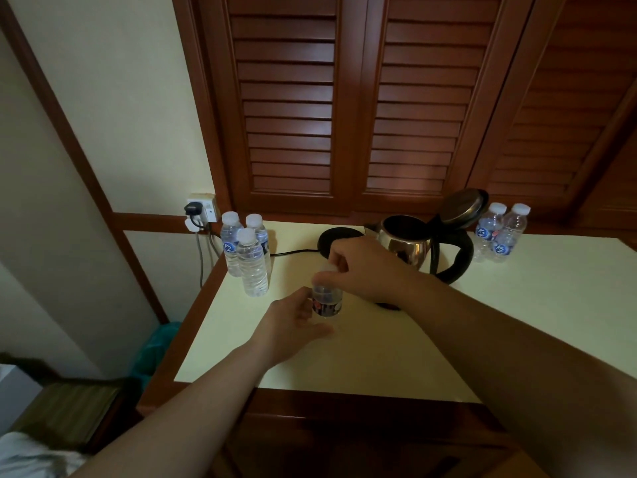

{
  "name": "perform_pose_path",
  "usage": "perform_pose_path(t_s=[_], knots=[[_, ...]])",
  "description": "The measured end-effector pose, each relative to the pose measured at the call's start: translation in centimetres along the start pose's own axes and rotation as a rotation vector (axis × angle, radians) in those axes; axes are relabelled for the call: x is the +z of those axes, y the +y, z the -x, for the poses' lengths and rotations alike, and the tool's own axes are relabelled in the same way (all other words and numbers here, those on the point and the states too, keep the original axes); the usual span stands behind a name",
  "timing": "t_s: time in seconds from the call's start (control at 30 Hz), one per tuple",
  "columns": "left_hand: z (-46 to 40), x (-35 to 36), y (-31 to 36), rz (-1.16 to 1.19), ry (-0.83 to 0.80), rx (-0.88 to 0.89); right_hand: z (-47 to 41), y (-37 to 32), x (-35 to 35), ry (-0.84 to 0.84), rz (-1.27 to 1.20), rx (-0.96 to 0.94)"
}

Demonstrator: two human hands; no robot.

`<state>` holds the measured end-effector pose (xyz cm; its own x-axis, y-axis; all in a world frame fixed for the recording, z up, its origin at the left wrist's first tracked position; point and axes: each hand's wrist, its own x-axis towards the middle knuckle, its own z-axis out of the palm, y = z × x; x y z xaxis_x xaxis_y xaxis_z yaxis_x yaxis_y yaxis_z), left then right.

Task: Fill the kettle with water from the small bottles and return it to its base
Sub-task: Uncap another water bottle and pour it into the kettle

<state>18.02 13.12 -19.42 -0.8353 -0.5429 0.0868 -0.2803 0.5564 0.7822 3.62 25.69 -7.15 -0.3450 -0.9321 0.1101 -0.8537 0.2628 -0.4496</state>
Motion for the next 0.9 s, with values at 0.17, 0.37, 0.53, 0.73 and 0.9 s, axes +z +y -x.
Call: perform_pose_path(t_s=[0.17, 0.37, 0.53, 0.73, 0.9], knots=[[-0.1, -0.2, -0.1, 0.025, -0.014, 0.02, 0.0, 0.0, -1.2, -0.142, 0.02, -0.089], [0.1, -0.2, -0.4, 0.023, -0.019, 0.033, -0.3, -0.4, -1.0, -0.063, 0.08, -0.039], [0.2, -0.2, -0.4, 0.026, -0.031, 0.036, 0.4, -0.2, -1.2, 0.004, -0.028, -0.097], [0.5, 0.0, -0.8, 0.021, -0.009, 0.076, 3.9, 4.2, 0.1, 0.162, -0.177, 0.099], [0.9, 0.5, 0.1, 0.1, 0.03, 0.089, 7.0, 8.3, 3.9, 0.072, -0.12, 0.243]])
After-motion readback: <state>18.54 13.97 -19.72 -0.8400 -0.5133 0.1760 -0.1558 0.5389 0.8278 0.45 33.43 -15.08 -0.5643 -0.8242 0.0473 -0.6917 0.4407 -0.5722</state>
